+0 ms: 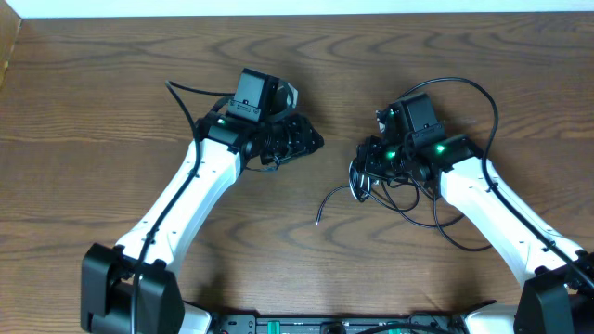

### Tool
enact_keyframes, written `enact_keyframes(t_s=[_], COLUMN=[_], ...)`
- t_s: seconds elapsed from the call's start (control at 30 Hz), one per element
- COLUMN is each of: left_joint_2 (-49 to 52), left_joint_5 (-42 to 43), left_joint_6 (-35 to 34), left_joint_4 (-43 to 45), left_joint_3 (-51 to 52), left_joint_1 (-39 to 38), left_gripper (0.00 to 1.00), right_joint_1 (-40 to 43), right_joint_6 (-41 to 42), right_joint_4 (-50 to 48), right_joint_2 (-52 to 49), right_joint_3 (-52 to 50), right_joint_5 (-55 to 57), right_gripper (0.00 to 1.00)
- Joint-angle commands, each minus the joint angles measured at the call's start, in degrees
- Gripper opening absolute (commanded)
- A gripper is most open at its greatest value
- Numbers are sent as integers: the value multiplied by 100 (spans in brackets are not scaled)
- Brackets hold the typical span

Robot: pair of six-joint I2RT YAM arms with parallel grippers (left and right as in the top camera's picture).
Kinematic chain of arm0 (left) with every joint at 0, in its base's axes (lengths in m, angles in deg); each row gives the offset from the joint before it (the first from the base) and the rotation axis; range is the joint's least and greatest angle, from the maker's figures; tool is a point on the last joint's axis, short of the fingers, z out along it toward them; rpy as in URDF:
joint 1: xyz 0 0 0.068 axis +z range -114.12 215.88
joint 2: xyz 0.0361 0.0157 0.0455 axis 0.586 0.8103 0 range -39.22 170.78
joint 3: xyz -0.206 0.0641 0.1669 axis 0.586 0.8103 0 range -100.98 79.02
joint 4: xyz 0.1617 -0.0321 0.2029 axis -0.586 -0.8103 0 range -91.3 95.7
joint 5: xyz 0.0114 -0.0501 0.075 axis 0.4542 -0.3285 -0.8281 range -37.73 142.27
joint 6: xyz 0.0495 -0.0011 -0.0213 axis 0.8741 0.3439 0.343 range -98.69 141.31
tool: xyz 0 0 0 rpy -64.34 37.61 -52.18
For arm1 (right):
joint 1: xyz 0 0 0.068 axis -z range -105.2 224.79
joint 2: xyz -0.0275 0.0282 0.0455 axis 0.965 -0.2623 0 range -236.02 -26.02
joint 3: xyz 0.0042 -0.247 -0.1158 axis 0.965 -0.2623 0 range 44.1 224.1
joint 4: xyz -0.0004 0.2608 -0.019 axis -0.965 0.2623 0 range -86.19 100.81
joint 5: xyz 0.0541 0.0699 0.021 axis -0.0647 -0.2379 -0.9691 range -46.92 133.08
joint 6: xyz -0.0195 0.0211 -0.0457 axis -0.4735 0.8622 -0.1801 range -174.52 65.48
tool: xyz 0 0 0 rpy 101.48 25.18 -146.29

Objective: Untangle cables

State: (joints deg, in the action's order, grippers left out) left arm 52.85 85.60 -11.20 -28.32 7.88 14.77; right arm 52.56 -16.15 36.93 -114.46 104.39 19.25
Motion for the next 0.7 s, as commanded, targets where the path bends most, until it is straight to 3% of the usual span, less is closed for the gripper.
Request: enact_keyframes(t_s=[0.0, 0.43, 0.67], left_joint_2=[299, 1401, 1434], left_joint_5=[518, 3268, 3512], left_joint_6=[-122, -118, -7], left_joint_4=[13, 1029, 1141], left_joint_3=[79, 79, 79], left_joint_1=[20, 13, 13], left_gripper=[40, 41, 45], right_joint_1=[153, 533, 737], right_joint_6=[57, 341, 492], right_joint_4=[-13, -13, -44], right_joint_2=[15, 15, 15], right_joint_3=[-13, -13, -13], right_joint_5=[-92, -382, -629], right_gripper=[1, 1, 1])
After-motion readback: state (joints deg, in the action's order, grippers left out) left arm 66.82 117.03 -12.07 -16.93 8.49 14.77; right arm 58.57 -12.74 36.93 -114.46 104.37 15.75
